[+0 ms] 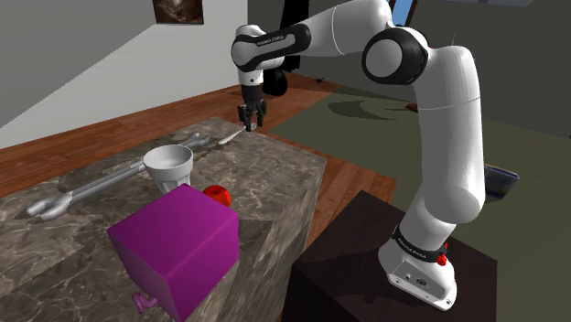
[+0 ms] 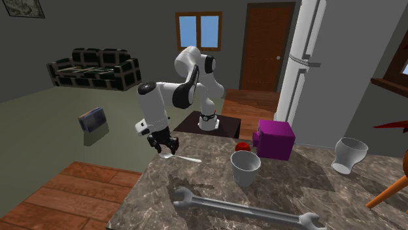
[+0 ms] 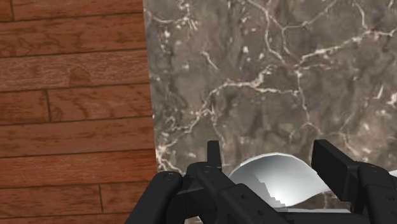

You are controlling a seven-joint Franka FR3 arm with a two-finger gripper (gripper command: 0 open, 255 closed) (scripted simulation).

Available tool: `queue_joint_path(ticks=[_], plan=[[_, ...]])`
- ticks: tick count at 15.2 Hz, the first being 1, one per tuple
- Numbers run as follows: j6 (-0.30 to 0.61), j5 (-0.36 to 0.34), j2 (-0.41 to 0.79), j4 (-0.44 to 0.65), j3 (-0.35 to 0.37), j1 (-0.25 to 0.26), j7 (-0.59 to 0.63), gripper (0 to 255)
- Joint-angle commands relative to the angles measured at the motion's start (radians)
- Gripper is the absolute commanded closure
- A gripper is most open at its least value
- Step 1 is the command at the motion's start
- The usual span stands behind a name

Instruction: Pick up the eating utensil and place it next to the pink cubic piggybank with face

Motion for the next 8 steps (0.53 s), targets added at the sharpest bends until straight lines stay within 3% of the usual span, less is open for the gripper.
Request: queue_joint_path(ticks=[1, 8], plan=[[-0.026, 0.0, -0.006, 0.02, 0.0, 0.0, 0.0, 255], [-0.114, -0.001, -0.017, 0.097, 0.0, -0.001, 0.002, 255]])
